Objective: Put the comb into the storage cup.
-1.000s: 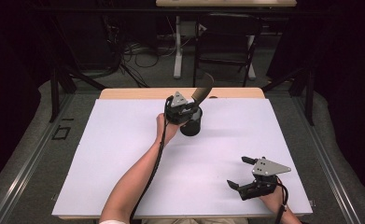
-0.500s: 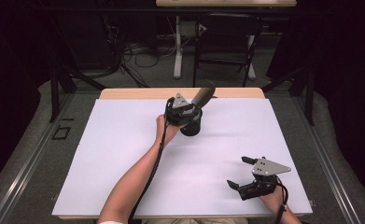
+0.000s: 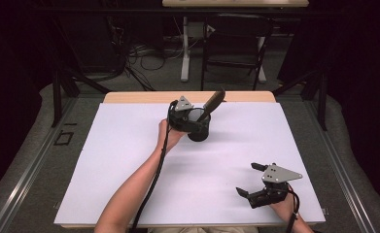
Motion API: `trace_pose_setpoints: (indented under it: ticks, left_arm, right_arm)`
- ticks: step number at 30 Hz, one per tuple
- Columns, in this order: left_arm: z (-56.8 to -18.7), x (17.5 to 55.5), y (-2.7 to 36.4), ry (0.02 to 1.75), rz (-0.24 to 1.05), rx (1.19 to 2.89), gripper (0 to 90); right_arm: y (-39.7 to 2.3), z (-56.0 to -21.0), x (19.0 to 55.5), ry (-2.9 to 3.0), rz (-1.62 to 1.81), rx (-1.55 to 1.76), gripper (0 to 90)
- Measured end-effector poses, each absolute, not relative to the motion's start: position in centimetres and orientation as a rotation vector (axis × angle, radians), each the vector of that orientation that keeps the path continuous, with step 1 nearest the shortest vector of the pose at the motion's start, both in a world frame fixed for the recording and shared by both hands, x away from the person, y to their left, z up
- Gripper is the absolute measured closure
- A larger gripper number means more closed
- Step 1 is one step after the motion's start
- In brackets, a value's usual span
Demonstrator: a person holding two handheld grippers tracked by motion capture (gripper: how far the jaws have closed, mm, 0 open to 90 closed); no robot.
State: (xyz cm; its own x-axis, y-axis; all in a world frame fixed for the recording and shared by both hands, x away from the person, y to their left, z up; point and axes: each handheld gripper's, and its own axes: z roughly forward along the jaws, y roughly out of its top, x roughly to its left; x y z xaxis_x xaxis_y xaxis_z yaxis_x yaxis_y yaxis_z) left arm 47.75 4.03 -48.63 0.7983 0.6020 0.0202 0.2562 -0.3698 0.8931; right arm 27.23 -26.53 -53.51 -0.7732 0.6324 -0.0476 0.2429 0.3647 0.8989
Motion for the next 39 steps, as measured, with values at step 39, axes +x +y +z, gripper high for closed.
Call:
trace_pose_setpoints:
  ticks: [39]
  left_arm:
    - [-47.7,42.3,10.0,0.715,0.480,2.065,0.0]
  right_arm:
    - [-26.4,-53.5,27.2,2.252,1.376,0.771,0.6]
